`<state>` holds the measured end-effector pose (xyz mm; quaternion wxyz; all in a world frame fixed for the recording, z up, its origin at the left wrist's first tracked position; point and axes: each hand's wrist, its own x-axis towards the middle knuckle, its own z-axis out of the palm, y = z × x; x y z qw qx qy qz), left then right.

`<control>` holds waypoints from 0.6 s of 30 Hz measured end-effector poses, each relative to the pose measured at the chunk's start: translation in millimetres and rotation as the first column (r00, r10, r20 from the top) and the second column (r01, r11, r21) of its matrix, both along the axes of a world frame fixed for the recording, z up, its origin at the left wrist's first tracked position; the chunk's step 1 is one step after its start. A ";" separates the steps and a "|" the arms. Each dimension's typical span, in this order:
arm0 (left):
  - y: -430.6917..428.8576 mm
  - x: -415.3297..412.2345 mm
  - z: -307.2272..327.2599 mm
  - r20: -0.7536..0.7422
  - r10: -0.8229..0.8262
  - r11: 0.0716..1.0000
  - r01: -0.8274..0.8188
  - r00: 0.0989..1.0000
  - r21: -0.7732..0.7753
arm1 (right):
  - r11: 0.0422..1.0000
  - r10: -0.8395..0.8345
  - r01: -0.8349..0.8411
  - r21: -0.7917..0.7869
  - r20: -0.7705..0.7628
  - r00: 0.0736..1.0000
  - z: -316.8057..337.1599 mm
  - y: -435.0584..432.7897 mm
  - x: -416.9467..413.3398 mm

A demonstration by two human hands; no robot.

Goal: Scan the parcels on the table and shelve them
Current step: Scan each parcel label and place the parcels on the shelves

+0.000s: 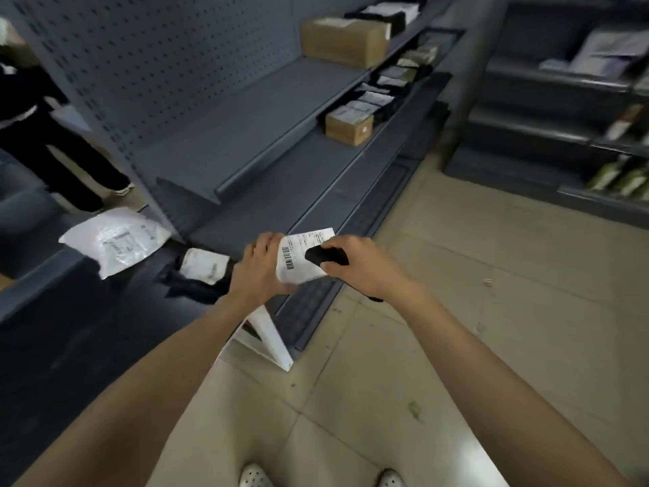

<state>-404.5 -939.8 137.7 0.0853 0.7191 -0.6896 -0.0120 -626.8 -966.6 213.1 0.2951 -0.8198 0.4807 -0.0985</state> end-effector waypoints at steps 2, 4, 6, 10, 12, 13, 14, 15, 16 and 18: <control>-38.1 -50.5 11.6 -0.007 -0.061 0.998 0.061 0.998 -0.019 | 0.995 -0.092 0.092 -0.024 0.008 0.996 8.7 -15.1 -51.6; -77.4 -97.0 21.1 -0.039 -0.132 0.991 0.131 0.991 -0.020 | 0.982 -0.176 0.176 -0.066 0.009 0.984 16.0 -31.7 -100.0; -111.0 -137.7 30.5 -0.044 -0.194 0.981 0.194 0.980 -0.021 | 0.963 -0.251 0.250 -0.095 0.005 0.968 20.6 -49.5 -139.8; -171.0 -190.1 34.4 -0.014 -0.292 0.956 0.292 0.956 -0.015 | 0.928 -0.358 0.358 -0.101 0.013 0.934 19.1 -89.8 -186.9; -204.1 -202.7 37.4 -0.001 -0.334 0.942 0.334 0.943 -0.030 | 0.921 -0.376 0.376 -0.099 0.017 0.926 19.7 -116.1 -197.6; -222.1 -205.9 41.2 0.004 -0.351 0.935 0.351 0.936 -0.051 | 0.920 -0.379 0.378 -0.101 0.016 0.925 21.1 -131.7 -200.3; -241.4 -206.8 46.8 0.007 -0.357 0.931 0.357 0.934 -0.072 | 0.921 -0.375 0.375 -0.106 0.016 0.927 23.3 -149.1 -201.3; -262.2 -205.9 54.8 0.011 -0.354 0.931 0.353 0.935 -0.096 | 0.922 -0.371 0.370 -0.114 0.014 0.928 27.9 -168.3 -200.4; -284.9 -202.5 64.2 0.016 -0.343 0.932 0.342 0.939 -0.121 | 0.923 -0.363 0.362 -0.128 0.016 0.932 33.5 -190.3 -197.9; -332.8 -189.0 85.9 0.031 -0.309 0.935 0.309 0.951 -0.174 | 0.927 -0.338 0.337 -0.166 0.026 0.941 48.5 -241.3 -187.5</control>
